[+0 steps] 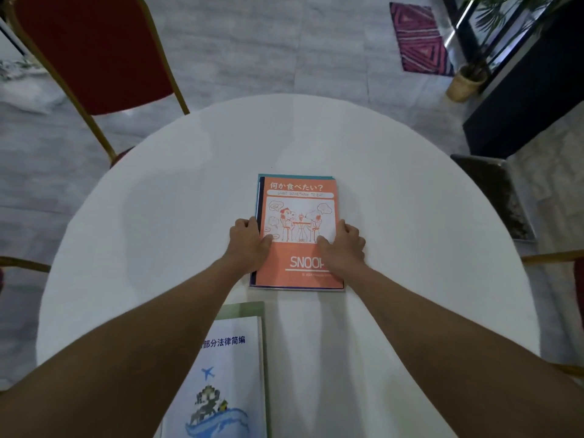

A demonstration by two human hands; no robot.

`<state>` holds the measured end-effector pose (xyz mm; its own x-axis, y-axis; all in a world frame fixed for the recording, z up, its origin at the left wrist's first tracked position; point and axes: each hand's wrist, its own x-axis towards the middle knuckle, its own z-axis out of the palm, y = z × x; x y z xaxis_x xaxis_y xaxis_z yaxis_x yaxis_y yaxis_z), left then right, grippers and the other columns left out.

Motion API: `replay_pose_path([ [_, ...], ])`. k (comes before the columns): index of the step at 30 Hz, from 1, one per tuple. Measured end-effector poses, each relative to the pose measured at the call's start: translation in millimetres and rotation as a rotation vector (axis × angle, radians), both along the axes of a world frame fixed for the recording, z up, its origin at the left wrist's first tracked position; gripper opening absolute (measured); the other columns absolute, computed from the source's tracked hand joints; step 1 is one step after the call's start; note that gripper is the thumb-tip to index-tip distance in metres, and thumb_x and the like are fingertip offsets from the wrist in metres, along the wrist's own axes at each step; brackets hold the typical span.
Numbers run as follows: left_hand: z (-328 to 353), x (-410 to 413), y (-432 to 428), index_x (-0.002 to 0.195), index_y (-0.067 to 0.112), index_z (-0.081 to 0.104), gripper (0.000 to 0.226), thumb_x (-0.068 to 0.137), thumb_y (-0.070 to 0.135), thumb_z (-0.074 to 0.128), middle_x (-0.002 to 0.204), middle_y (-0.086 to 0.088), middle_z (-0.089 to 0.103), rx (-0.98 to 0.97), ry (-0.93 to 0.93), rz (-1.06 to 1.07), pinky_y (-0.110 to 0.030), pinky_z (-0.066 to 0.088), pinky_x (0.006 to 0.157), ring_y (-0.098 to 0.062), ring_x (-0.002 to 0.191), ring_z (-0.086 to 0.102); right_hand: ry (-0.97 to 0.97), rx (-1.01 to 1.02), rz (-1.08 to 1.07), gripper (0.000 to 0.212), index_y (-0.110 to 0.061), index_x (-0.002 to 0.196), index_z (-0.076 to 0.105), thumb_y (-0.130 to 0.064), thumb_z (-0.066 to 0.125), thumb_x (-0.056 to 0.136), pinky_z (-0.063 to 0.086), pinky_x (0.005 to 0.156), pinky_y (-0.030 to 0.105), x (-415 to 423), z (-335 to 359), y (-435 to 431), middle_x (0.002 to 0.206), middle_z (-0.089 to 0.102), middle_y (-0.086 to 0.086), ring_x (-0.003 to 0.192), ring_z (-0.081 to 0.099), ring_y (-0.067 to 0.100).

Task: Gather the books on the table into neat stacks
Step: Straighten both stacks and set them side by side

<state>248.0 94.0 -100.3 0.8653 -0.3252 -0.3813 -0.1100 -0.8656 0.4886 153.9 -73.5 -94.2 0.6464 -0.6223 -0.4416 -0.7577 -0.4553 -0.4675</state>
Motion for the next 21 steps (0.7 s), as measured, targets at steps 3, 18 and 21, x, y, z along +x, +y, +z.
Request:
replay_pose_path([
  [3,10.0,-9.5,13.7,0.139,0.006,0.036,0.052,0.099,0.040,0.045,0.144,-0.018,0.036,0.037,0.012,-0.017,-0.043,0.039,0.105,-0.033,0.133,0.036,-0.041,-0.063,-0.020,0.066,-0.016,0.152,0.030,-0.044,0.054,0.097,0.033,0.112,0.048,-8.1,5.8,10.0,0.158,0.032,0.008,0.143,0.031,0.033],
  [18,35.2,-141.1,158.1,0.139,-0.009,0.035,0.066,0.095,0.033,0.057,0.140,-0.028,0.033,0.051,-0.109,0.239,-0.042,0.024,0.110,-0.039,0.131,0.030,-0.121,0.232,0.178,0.076,-0.011,0.142,0.046,-0.057,0.066,0.085,0.043,0.109,0.041,-125.4,10.7,114.2,0.138,0.052,0.009,0.129,0.051,0.028],
  [21,31.9,-163.0,173.6,0.145,-0.008,0.026,0.073,0.092,0.030,0.061,0.146,-0.027,0.023,-0.037,-0.101,0.319,-0.042,0.022,0.114,-0.039,0.137,0.024,-0.054,0.265,0.221,0.085,-0.010,0.146,0.045,-0.063,0.066,0.082,0.042,0.111,0.040,-147.4,3.7,135.3,0.140,0.050,0.009,0.132,0.049,0.027],
])
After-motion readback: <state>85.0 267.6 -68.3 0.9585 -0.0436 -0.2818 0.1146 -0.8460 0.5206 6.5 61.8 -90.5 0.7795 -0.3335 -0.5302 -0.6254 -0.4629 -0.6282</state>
